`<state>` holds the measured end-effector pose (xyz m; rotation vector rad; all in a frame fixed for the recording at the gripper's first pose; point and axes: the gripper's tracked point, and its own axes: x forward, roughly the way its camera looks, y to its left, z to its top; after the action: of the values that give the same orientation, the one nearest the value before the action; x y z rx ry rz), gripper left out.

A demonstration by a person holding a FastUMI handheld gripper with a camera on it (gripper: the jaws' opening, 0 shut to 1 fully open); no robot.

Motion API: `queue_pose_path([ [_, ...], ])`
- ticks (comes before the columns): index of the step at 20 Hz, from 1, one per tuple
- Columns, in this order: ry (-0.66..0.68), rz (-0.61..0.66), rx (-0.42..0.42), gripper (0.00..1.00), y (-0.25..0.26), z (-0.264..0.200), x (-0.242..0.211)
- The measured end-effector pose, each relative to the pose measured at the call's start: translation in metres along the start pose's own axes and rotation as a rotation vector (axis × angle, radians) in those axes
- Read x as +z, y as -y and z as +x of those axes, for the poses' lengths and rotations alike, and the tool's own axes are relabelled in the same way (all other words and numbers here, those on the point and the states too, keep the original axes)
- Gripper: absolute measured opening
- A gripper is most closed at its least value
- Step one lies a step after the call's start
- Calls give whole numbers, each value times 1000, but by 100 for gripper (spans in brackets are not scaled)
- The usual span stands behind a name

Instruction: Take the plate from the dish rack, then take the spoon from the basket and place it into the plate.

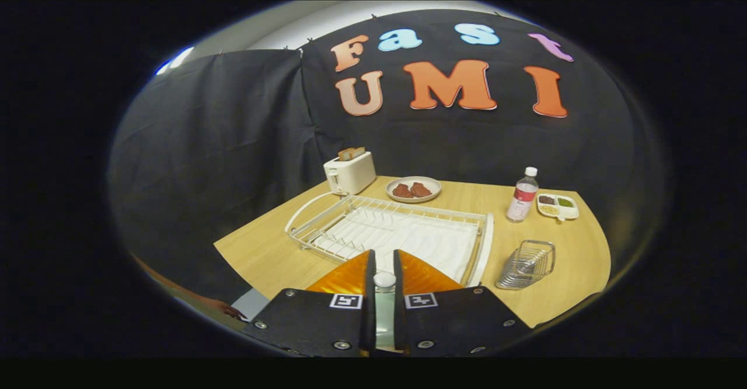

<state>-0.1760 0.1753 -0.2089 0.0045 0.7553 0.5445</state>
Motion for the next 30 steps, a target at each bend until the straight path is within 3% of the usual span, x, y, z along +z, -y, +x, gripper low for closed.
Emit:
queue_pose_path([
  [5, -60, -23, 68, 12, -15, 22, -33],
  [13, -80, -17, 100, 14, -12, 25, -56],
  [25, -240, 176, 9, 19, 28, 1, -123],
  [29, -217, 201, -51, 29, 46, -3, -119],
  [30, -199, 198, -69, 35, 52, -5, -114],
])
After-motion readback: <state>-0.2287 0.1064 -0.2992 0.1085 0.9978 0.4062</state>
